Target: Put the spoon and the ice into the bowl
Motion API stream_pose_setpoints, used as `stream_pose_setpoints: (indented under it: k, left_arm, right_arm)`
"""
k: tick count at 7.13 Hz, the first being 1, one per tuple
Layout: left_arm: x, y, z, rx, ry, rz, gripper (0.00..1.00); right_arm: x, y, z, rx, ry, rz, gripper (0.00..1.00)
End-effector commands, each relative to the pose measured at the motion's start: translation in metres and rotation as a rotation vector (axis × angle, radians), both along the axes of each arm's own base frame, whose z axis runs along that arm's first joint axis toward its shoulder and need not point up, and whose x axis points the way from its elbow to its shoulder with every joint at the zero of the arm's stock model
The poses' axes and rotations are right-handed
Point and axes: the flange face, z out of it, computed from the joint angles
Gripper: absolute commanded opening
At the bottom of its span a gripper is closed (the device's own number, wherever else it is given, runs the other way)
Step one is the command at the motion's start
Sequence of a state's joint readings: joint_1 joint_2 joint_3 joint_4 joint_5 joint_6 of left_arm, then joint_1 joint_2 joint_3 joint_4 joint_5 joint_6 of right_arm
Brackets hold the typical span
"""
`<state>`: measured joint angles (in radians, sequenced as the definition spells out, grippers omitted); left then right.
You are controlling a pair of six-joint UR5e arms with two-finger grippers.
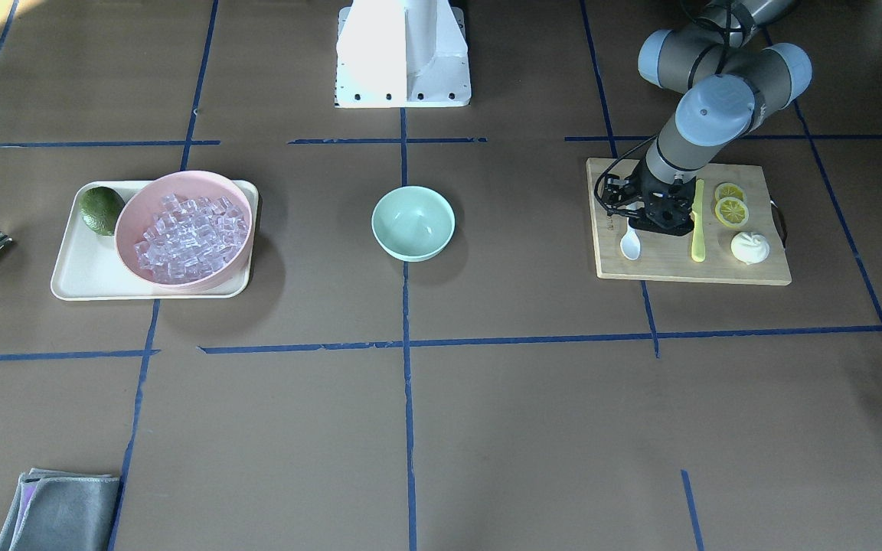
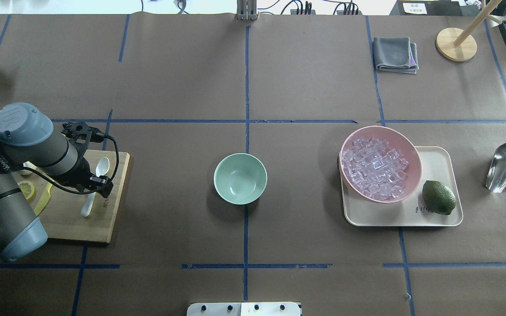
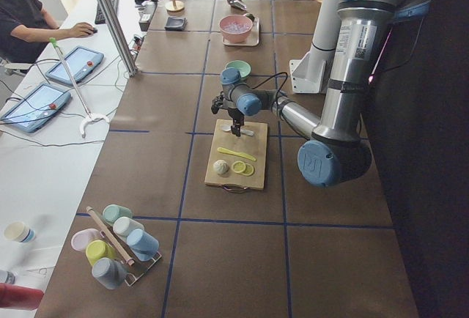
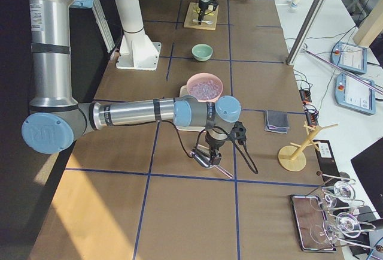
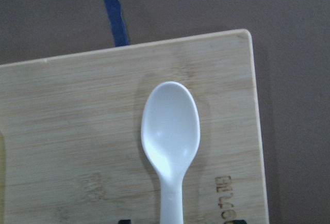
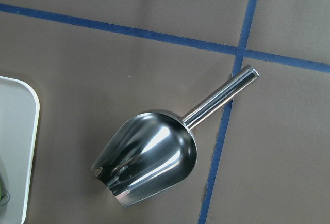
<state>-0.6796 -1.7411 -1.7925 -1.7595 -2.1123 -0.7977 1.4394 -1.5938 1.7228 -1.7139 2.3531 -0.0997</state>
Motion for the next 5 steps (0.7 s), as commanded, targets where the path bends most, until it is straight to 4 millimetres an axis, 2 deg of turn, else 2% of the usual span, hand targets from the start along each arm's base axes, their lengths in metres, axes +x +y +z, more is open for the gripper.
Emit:
stream_pose_setpoints:
  k: [1, 2, 3, 5]
  left_arm:
    - [0.0001, -0.0001, 0.0004, 0.0, -0.001, 0.0, 0.35]
    - [0.0001, -0.0001, 0.0002, -0.001, 0.0, -0.001, 0.11]
    - [-0.0009, -0.0004, 0.0011, -0.002, -0.001, -0.003, 0.03]
    - [-0.0012, -0.0002, -0.0028, 0.003, 0.005, -0.003, 0.0]
  right_arm:
    - [-0.0003, -0.0001, -0.0007, 0.002, 0.0, -0.001, 0.99]
    - [-0.0002, 0.0, 0.0, 0.001, 0.0, -0.002, 0.99]
    - [-0.0003, -0.0001, -0.0007, 0.003, 0.0, -0.002, 0.99]
    - [-0.0002, 0.0, 0.0, 0.001, 0.0, -0.002, 0.99]
